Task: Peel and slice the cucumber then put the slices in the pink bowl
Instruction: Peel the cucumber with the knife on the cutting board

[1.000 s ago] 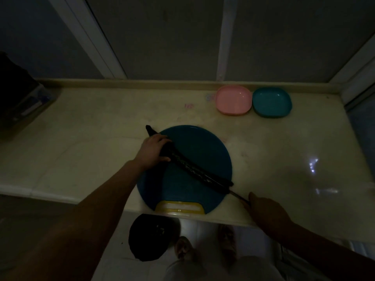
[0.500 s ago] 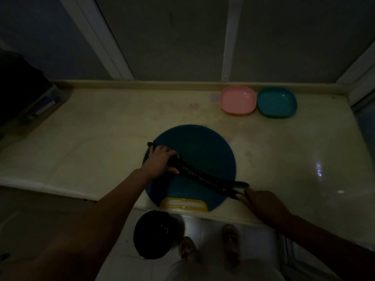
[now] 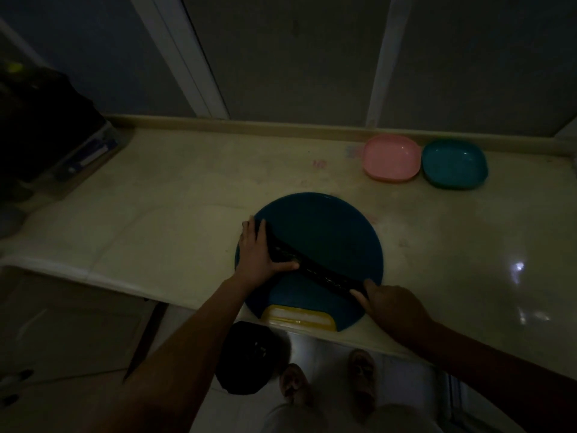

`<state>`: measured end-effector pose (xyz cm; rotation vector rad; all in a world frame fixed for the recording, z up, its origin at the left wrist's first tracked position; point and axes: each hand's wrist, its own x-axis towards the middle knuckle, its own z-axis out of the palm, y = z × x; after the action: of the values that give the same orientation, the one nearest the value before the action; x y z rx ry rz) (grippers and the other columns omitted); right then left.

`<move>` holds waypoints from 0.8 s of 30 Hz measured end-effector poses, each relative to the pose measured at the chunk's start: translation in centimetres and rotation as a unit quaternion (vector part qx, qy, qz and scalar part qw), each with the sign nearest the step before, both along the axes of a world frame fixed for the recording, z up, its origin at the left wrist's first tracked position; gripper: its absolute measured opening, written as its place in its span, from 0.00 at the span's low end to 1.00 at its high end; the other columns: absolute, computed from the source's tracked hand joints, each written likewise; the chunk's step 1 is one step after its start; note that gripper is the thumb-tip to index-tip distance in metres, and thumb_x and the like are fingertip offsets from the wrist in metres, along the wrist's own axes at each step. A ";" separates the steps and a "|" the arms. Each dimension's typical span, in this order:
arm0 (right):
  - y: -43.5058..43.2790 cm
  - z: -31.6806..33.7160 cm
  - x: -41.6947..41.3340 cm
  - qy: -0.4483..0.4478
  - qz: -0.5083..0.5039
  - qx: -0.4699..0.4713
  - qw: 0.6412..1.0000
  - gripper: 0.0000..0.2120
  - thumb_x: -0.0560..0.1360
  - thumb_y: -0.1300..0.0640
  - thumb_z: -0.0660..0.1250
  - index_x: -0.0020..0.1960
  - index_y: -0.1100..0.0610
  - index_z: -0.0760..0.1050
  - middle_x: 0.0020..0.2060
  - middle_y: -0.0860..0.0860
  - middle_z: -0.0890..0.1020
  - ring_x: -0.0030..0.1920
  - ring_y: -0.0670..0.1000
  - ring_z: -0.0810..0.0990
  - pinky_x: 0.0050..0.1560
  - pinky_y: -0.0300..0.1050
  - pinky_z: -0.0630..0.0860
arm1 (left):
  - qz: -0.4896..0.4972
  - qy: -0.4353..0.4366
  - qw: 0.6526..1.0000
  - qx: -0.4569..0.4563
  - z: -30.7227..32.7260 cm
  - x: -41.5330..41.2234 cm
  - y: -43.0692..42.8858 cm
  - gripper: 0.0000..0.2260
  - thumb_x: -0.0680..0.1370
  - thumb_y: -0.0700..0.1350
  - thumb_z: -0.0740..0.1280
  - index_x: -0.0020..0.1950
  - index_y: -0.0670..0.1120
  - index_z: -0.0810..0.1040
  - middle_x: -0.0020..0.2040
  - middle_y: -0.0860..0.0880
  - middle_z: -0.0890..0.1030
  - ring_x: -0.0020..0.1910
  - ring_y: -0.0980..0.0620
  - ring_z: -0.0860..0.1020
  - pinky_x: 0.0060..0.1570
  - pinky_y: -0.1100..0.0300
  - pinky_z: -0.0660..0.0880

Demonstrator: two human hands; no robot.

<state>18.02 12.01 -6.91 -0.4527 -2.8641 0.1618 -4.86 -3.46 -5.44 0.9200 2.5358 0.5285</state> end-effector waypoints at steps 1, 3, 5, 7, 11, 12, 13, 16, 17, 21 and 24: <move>-0.4 0.0 -0.2 -0.005 -0.003 0.000 1.000 0.34 0.81 0.44 0.41 0.28 0.57 0.73 0.12 0.52 0.66 0.11 0.48 0.62 0.20 0.34 0.46 | 0.011 -0.006 1.000 0.006 -0.1 0.2 -0.1 0.57 0.61 0.65 0.74 0.77 0.43 0.45 0.76 0.41 0.40 0.75 0.43 0.38 0.73 0.46 0.42; -1.1 -0.3 -0.4 -0.017 -0.007 -0.010 1.000 0.36 0.81 0.44 0.37 0.28 0.57 0.72 0.12 0.51 0.65 0.11 0.47 0.61 0.19 0.33 0.47 | 0.009 -0.025 1.000 0.010 0.0 0.3 -0.2 0.58 0.61 0.63 0.74 0.77 0.43 0.42 0.76 0.41 0.38 0.74 0.44 0.36 0.72 0.47 0.41; -1.5 -0.4 -0.4 -0.040 -0.013 -0.019 0.999 0.34 0.81 0.44 0.41 0.28 0.57 0.72 0.12 0.50 0.65 0.10 0.46 0.60 0.17 0.34 0.46 | -0.003 -0.038 0.999 0.004 0.1 0.0 -0.2 0.60 0.60 0.63 0.75 0.76 0.42 0.40 0.76 0.41 0.37 0.74 0.44 0.36 0.72 0.48 0.40; -1.4 0.1 -0.5 -0.081 -0.016 -0.014 0.997 0.23 0.76 0.44 0.63 0.28 0.58 0.73 0.12 0.50 0.65 0.10 0.45 0.59 0.15 0.35 0.43 | -0.004 -0.033 0.999 0.000 0.2 0.0 0.0 0.61 0.60 0.63 0.75 0.76 0.41 0.39 0.76 0.40 0.38 0.74 0.44 0.36 0.72 0.48 0.40; -1.1 0.3 -0.7 -0.158 0.015 0.011 0.987 0.17 0.63 0.51 0.79 0.39 0.61 0.76 0.18 0.52 0.70 0.16 0.46 0.63 0.16 0.38 0.54 | 0.012 -0.031 0.999 -0.001 0.2 0.3 0.6 0.60 0.61 0.64 0.74 0.76 0.39 0.41 0.75 0.39 0.37 0.74 0.42 0.36 0.71 0.48 0.39; -0.9 0.6 -0.7 -0.162 0.003 -0.004 0.987 0.17 0.61 0.51 0.80 0.37 0.61 0.76 0.17 0.52 0.70 0.15 0.46 0.64 0.14 0.38 0.51 | 0.015 -0.034 0.999 -0.002 0.2 0.4 0.7 0.59 0.61 0.64 0.74 0.76 0.39 0.41 0.75 0.39 0.37 0.74 0.42 0.36 0.72 0.48 0.39; -0.9 0.8 -0.8 -0.152 -0.012 -0.014 0.988 0.19 0.58 0.51 0.82 0.34 0.60 0.76 0.15 0.52 0.69 0.13 0.46 0.64 0.14 0.37 0.45 | 0.017 -0.037 0.999 -0.002 0.3 0.4 0.8 0.59 0.61 0.63 0.74 0.76 0.39 0.41 0.75 0.39 0.37 0.74 0.42 0.35 0.72 0.48 0.40; -1.0 1.2 -0.9 -0.160 0.009 0.009 0.987 0.16 0.67 0.51 0.76 0.43 0.63 0.78 0.23 0.56 0.78 0.18 0.48 0.70 0.18 0.38 0.44 | 0.017 -0.040 0.999 -0.001 0.4 0.4 1.0 0.58 0.62 0.62 0.75 0.76 0.39 0.42 0.75 0.39 0.36 0.74 0.42 0.35 0.72 0.48 0.39; -0.9 1.0 -0.8 -0.141 0.012 0.002 0.990 0.16 0.70 0.50 0.73 0.44 0.64 0.78 0.24 0.56 0.78 0.19 0.50 0.72 0.18 0.38 0.48 | 0.017 -0.038 0.999 -0.001 0.3 0.4 0.9 0.58 0.62 0.62 0.75 0.76 0.39 0.42 0.75 0.39 0.36 0.74 0.41 0.35 0.72 0.47 0.39; -1.5 1.3 -0.7 -0.163 -0.003 -0.036 0.986 0.22 0.50 0.49 0.84 0.31 0.60 0.77 0.13 0.50 0.68 0.11 0.46 0.62 0.20 0.31 0.46 | 0.017 -0.028 0.999 0.002 0.1 0.5 0.7 0.59 0.61 0.63 0.75 0.76 0.38 0.43 0.75 0.38 0.37 0.74 0.41 0.36 0.72 0.46 0.40; -1.9 1.9 -0.9 -0.159 0.001 -0.038 0.987 0.36 0.40 0.51 0.85 0.39 0.60 0.69 0.12 0.49 0.66 0.10 0.46 0.60 0.23 0.28 0.44 | 0.016 -0.021 1.000 0.002 0.1 0.7 0.5 0.59 0.61 0.62 0.75 0.76 0.37 0.43 0.75 0.37 0.38 0.74 0.40 0.36 0.72 0.47 0.39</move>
<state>17.12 10.14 -4.98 -0.5339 -3.1790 0.2162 -4.20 -2.92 -5.35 0.8625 2.5158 0.5567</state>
